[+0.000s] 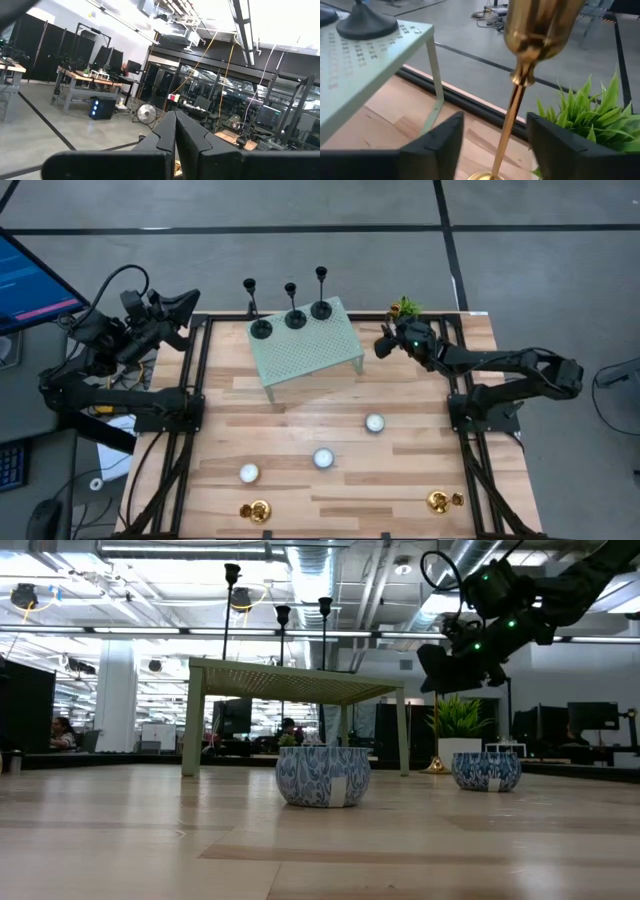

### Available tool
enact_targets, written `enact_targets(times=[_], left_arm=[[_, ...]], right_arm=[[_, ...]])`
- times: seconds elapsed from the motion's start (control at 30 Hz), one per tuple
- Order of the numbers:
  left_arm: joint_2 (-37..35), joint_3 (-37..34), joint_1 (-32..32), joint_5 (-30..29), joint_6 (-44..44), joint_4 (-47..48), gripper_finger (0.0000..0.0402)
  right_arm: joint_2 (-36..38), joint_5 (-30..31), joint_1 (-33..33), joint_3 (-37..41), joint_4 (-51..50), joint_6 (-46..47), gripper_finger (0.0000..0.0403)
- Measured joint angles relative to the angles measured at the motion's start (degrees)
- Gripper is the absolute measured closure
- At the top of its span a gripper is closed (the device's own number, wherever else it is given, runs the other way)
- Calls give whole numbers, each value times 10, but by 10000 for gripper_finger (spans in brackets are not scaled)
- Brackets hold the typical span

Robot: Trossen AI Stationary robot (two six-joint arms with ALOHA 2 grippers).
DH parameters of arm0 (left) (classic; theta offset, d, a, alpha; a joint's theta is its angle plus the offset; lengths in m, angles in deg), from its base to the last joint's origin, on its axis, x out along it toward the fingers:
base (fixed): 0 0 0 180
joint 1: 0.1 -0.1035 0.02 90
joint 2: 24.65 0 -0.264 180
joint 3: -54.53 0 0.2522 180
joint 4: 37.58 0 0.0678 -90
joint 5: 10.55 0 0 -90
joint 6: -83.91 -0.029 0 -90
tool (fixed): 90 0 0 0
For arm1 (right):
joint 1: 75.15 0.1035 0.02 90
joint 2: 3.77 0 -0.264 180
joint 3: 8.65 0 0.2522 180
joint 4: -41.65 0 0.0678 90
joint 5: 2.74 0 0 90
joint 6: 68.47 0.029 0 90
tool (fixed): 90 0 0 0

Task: Pick & Place candle stick holders
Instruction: Put the top gold candle holder on the shelf

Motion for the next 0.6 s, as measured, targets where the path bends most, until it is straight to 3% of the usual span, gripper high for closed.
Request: enact_targets(times=[0.2,0.23,0.43,0.6], left_arm=[[0,0,0,0,0,0,392],[0,0,0,0,0,0,392],[0,0,0,0,0,0,392],[0,0,0,0,0,0,392]], right_arm=[[0,1,0,0,-1,-4,375],[0,1,-1,0,-1,-9,387],[17,1,-4,-5,-9,-9,397],[72,1,-1,-80,-80,-57,399]])
